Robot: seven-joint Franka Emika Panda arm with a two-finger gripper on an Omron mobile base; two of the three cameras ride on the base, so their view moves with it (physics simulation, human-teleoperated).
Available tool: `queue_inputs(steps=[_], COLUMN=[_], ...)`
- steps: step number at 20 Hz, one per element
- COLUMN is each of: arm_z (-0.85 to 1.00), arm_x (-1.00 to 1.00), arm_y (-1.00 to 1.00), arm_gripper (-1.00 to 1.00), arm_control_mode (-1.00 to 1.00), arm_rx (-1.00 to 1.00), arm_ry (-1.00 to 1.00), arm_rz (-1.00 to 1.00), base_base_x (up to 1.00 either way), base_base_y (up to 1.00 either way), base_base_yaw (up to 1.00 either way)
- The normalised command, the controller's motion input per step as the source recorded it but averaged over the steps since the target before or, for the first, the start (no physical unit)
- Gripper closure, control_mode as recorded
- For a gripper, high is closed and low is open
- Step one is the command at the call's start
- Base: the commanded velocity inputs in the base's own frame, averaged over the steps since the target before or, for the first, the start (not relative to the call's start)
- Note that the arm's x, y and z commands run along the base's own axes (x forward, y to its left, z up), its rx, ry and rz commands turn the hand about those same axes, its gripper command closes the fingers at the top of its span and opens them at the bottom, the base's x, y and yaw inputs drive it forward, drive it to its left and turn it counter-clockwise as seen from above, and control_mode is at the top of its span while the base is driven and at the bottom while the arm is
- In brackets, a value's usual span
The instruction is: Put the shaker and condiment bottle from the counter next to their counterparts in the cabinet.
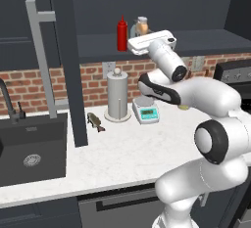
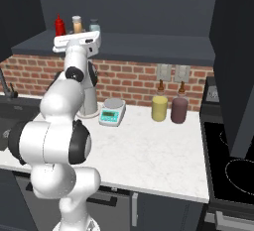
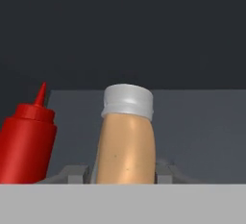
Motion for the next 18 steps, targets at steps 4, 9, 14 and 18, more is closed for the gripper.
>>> queue_inputs(steps=[4, 9, 14, 18], arm_z=[0.0, 0.0, 0.0, -0.01], arm_x=[0.12, 0.11, 0.16, 0.15], arm_y=[0.14, 0.2, 0.25, 0.21], arm_gripper=[1.0, 1.0, 1.0, 1.0], arm_control_mode=[-1.0, -1.0, -1.0, -1.0], arm_rx=[0.09, 0.08, 0.05, 0.04], arm_ry=[0.0, 0.04, 0.05, 0.04], arm_rz=[0.0, 0.0, 0.0, 0.0], base_base_x=[0.0, 0.0, 0.0, 0.0], base_base_y=[0.0, 0.0, 0.0, 0.0], base_base_yaw=[0.0, 0.0, 0.0, 0.0])
